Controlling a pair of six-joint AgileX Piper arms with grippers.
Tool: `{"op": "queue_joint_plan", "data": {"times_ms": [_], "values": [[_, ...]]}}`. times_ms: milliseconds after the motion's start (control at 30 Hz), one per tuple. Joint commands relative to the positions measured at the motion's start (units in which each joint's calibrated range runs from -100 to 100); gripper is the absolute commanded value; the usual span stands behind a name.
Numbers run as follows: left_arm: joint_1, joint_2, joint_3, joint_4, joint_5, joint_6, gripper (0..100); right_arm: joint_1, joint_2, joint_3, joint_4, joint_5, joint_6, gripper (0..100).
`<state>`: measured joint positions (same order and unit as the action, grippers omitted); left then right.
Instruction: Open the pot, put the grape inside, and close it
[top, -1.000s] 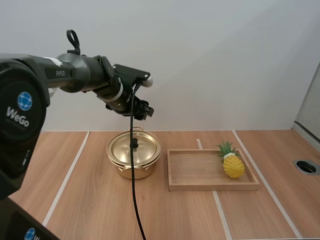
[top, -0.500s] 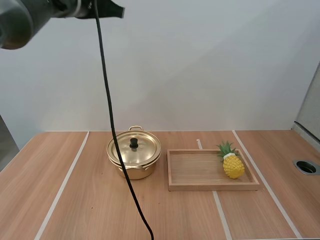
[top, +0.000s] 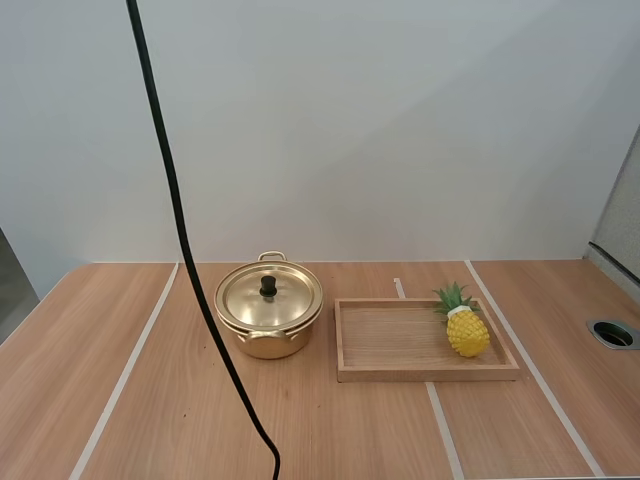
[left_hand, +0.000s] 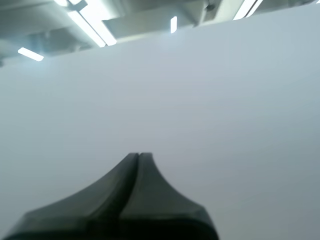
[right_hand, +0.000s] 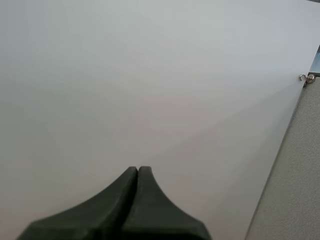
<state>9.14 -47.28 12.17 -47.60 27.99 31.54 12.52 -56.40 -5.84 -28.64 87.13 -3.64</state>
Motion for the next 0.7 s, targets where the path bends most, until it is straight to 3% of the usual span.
{"op": "queue_joint_plan", "data": {"times_ms": [0, 100, 233, 300, 367, 433, 500, 667], "values": [[0.12, -2.4, 3.6, -18.6, 6.5, 18.4, 0, -0.2, -2.8, 5.2, 0.1, -3.0, 1.4, 0], [0.12, -3.0, 8.6, -24.7, 4.8, 24.7, 0, -0.7, -4.5, 12.2, 0.0, -4.9, 2.4, 0], [0.12, -2.9, 15.8, -28.0, -31.4, 23.0, 0, -2.7, -5.2, 18.3, 0.1, -9.0, 4.2, 0], [0.12, -2.9, 19.3, -28.5, -41.5, 22.7, 0, -3.9, -5.8, 20.1, 0.6, -10.9, 5.0, 0], [0.12, -3.8, 22.3, -26.8, -33.8, 22.7, 0, -5.3, -6.8, 21.8, 2.7, -12.3, 5.1, 0], [0.12, -5.4, 24.7, -27.1, -15.2, 22.2, 0, -6.6, -8.2, 24.0, 4.8, -13.5, 5.1, 0], [0.12, -7.2, 27.3, -31.6, -2.8, 21.2, 0, -7.5, -10.0, 26.5, 6.2, -14.5, 5.0, 0], [0.12, -12.0, 34.3, -39.3, -6.0, 27.7, 0, -9.4, -17.9, 36.9, 6.0, -24.2, 4.7, 0]]}}
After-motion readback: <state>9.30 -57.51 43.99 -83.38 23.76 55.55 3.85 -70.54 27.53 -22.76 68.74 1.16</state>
